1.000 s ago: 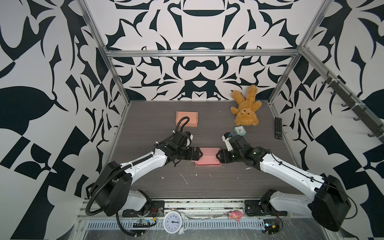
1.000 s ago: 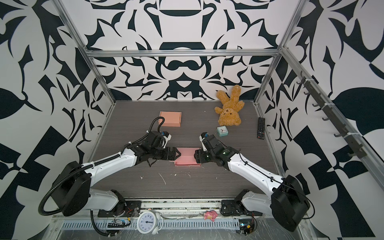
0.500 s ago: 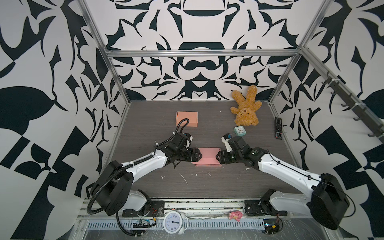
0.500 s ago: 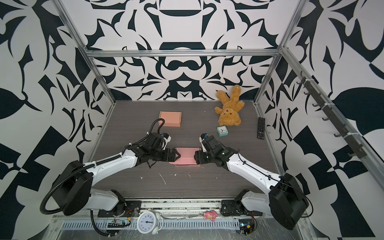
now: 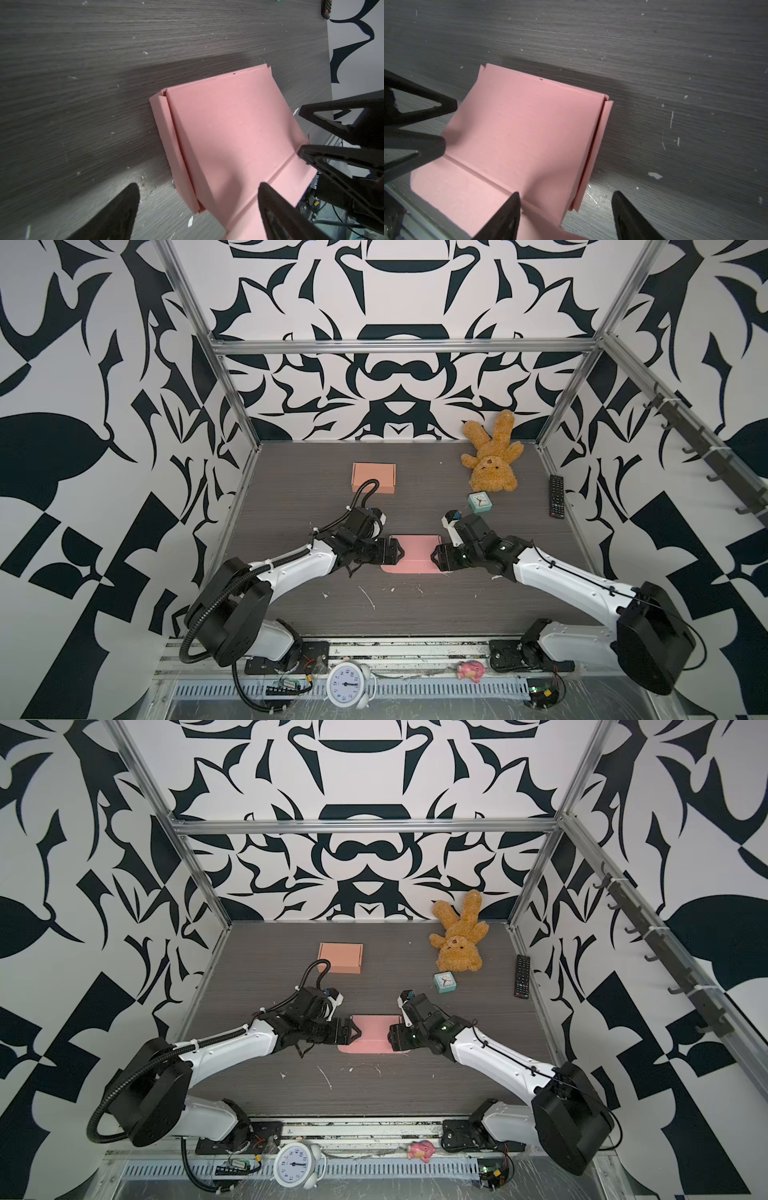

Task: Fold the paper box

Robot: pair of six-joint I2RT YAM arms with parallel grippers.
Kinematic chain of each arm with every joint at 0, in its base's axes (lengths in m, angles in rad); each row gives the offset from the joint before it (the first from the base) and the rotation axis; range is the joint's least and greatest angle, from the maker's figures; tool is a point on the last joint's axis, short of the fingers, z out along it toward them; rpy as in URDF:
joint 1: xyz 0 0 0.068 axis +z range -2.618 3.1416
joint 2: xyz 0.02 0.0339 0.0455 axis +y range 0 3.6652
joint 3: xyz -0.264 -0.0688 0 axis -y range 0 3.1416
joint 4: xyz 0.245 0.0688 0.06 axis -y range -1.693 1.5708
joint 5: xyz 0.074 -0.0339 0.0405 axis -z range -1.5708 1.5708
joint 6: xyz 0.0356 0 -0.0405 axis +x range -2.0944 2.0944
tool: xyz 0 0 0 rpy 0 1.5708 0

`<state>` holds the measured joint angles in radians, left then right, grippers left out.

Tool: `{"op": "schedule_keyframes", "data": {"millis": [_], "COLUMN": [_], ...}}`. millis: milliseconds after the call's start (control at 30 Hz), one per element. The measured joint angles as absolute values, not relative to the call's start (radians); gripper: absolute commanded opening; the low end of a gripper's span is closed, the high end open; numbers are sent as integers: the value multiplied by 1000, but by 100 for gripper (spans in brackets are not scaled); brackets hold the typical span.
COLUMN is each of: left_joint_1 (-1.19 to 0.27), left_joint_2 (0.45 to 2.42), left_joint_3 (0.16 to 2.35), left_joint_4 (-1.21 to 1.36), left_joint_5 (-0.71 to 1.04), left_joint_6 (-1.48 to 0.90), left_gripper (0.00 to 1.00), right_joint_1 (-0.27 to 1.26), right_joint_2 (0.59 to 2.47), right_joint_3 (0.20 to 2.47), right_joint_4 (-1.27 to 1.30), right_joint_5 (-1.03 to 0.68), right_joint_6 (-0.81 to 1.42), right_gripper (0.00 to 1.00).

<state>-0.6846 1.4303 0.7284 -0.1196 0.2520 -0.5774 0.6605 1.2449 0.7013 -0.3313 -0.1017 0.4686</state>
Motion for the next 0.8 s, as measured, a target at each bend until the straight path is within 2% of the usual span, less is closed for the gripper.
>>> {"op": "schedule_keyframes", "data": {"millis": [800], "left_joint_1": [-685], "left_joint_2": [1485], "left_joint_3": [679], "left_joint_4": [-48], "left_joint_5": [270], "left_joint_6": [-601], "left_gripper": [84], "right_joint_1": [661], "right_joint_2": [1296], "right_joint_3": [677], "right_joint_4": [-291], "right_joint_5": [-109], "right_joint_6": [469], "right_gripper": [71]}}
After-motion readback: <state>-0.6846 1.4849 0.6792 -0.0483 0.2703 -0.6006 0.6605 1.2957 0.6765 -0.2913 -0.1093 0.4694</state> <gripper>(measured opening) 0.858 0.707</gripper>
